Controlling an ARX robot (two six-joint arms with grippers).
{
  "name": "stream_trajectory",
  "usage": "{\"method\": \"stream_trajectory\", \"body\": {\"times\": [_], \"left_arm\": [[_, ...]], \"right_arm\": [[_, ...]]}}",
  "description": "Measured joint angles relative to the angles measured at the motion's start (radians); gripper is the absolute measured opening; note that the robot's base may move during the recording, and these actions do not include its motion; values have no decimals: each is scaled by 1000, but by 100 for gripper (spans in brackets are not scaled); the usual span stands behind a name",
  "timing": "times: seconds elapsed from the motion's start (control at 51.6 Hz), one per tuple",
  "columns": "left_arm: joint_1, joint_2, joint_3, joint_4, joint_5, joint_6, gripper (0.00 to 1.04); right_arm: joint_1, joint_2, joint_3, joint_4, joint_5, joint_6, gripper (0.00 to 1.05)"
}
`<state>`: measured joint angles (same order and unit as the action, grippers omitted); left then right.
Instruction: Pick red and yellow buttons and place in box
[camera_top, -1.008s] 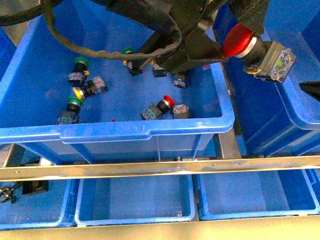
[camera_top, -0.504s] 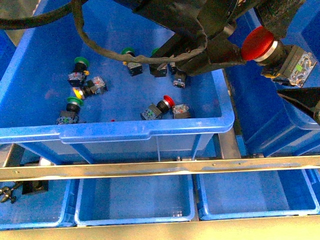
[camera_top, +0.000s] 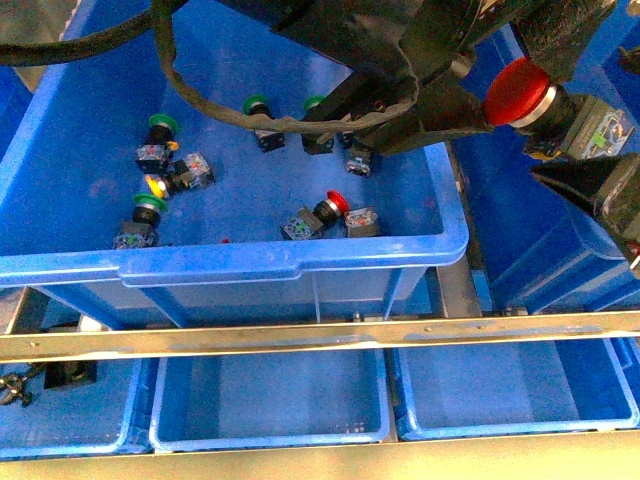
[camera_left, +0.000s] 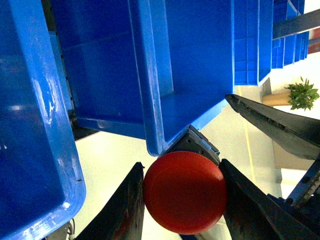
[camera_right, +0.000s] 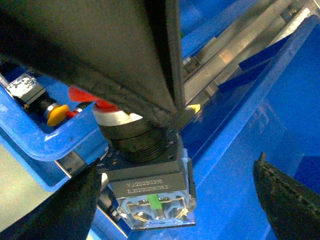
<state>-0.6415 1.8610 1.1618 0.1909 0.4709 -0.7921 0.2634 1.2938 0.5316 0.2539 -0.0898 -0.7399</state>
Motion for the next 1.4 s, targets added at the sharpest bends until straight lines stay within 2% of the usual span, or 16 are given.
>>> {"method": "stream_trajectory", "body": {"times": [0.31, 0.349, 0.426, 0.543, 0.795, 0.891, 1.143, 1.395], "left_arm": [[0, 2, 3, 2, -2, 1, 35], [0, 2, 3, 3, -4, 2, 35], [1, 2, 3, 3, -7, 2, 35], [1, 2, 3, 0, -11, 4, 35], [7, 2, 3, 5, -33, 18, 84], [14, -3, 2, -1, -53, 35, 98], [58, -109, -87, -9, -130, 124, 97], [161, -139, -156, 2, -40, 190, 97]], "right_arm": [[5, 0, 3, -16, -14, 10, 49], [5, 0, 3, -20, -13, 10, 40], [5, -2, 3, -24, -13, 10, 34], [5, -6, 3, -26, -12, 10, 33], [-7, -28, 3, -26, -17, 40, 33], [-16, -37, 3, -28, -20, 45, 33], [-39, -63, -12, -28, -54, 7, 33], [-75, -71, -29, -34, -137, -57, 32]]}}
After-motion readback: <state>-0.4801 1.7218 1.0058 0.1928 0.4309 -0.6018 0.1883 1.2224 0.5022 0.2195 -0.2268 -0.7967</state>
